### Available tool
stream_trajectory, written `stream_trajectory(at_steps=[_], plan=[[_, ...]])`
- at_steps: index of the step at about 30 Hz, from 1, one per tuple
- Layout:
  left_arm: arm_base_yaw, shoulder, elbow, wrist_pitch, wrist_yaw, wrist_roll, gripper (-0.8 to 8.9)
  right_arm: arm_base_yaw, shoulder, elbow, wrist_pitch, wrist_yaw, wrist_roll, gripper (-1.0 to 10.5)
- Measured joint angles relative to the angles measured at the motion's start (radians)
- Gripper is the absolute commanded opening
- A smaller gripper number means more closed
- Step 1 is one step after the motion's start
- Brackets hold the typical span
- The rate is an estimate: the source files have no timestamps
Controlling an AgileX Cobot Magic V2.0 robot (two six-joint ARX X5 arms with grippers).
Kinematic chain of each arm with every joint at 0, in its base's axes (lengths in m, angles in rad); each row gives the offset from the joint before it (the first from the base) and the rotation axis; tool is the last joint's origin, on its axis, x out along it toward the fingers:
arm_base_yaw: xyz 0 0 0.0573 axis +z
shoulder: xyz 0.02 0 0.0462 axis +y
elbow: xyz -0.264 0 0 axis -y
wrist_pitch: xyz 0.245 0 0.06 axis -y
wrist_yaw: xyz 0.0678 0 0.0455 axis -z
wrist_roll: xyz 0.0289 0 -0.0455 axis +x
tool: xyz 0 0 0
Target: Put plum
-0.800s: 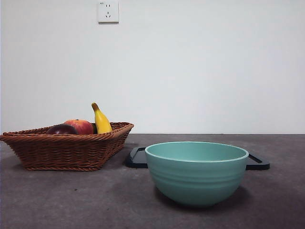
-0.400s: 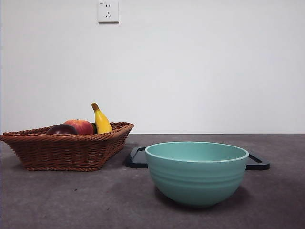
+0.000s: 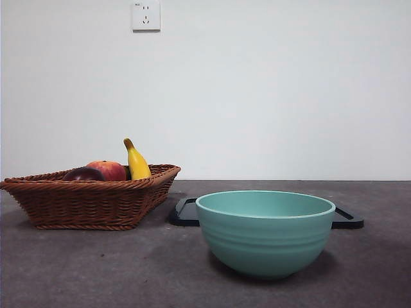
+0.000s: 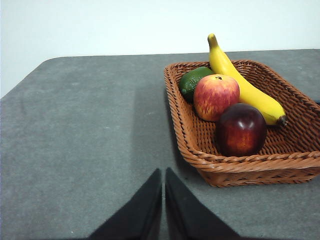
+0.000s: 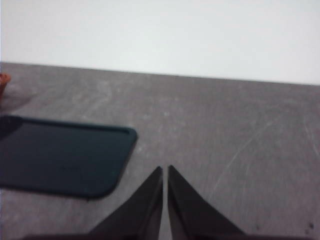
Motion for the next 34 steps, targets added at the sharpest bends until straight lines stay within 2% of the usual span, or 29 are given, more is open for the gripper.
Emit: stream_trajectory(at_steps=[4,34], plan=[[0.0,0.0,0.0,0.0,0.0,0.0,0.1,0.0,0.001,0.0,-0.065,0.001,0.0,0.1],[0.0,0.0,0.0,0.0,0.0,0.0,0.1,0.0,0.0,0.0,-0.064,0.003,0.0,0.1]])
